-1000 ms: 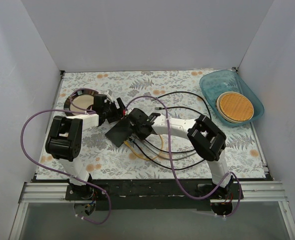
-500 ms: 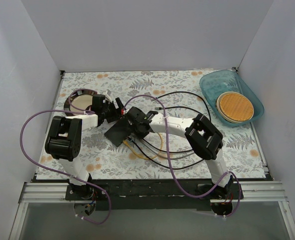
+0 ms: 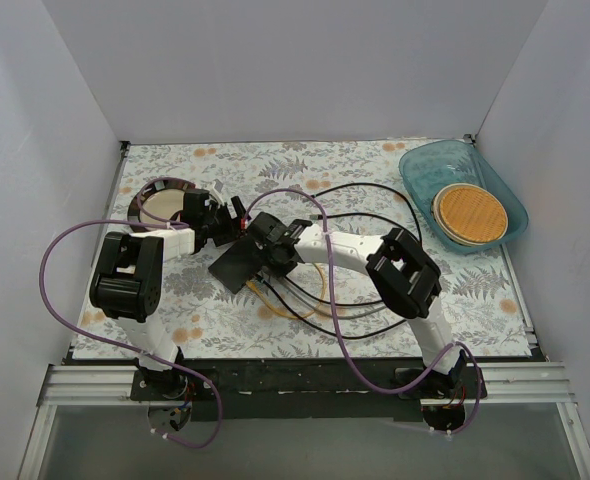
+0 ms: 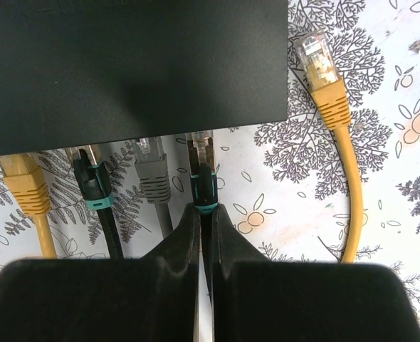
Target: Insert the plug into the switch port
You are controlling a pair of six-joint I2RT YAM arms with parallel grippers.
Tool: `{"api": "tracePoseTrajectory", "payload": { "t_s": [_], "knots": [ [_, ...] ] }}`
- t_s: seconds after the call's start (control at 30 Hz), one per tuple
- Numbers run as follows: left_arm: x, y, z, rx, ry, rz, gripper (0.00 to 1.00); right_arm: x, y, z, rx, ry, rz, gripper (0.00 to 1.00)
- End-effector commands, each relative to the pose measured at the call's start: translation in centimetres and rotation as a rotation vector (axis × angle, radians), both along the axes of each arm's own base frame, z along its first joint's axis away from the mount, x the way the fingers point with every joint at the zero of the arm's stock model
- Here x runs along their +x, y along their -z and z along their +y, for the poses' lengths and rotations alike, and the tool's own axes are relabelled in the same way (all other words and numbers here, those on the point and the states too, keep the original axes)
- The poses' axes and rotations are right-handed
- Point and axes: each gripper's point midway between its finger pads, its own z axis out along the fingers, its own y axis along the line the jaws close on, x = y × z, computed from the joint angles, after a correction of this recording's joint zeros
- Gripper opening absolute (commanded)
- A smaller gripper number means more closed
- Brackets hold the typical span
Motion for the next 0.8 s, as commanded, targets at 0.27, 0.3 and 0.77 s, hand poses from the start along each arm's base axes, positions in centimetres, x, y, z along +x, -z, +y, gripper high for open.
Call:
{"api": "tracePoseTrajectory", "payload": {
  "t_s": [0.27,0.3,0.77],
  "knots": [
    [-1.2,0.4,-0.1,-0.006,0.041,0.023,0.77,1.6,-0.4,-0.2,-0.025,0.041,-0.029,0.01],
    [-1.2,0.4,-0.2,-0.009,0.042,0.025,0.77,1.7,-0.6,0.1,-0.019,0.036,-0.030,0.01],
    [-1.4,0.3,-0.9,-0.065,0.036,0.037,0.75,0.6,0.3,1.1,0.009,0.004,0.042,0.01]
  ]
}}
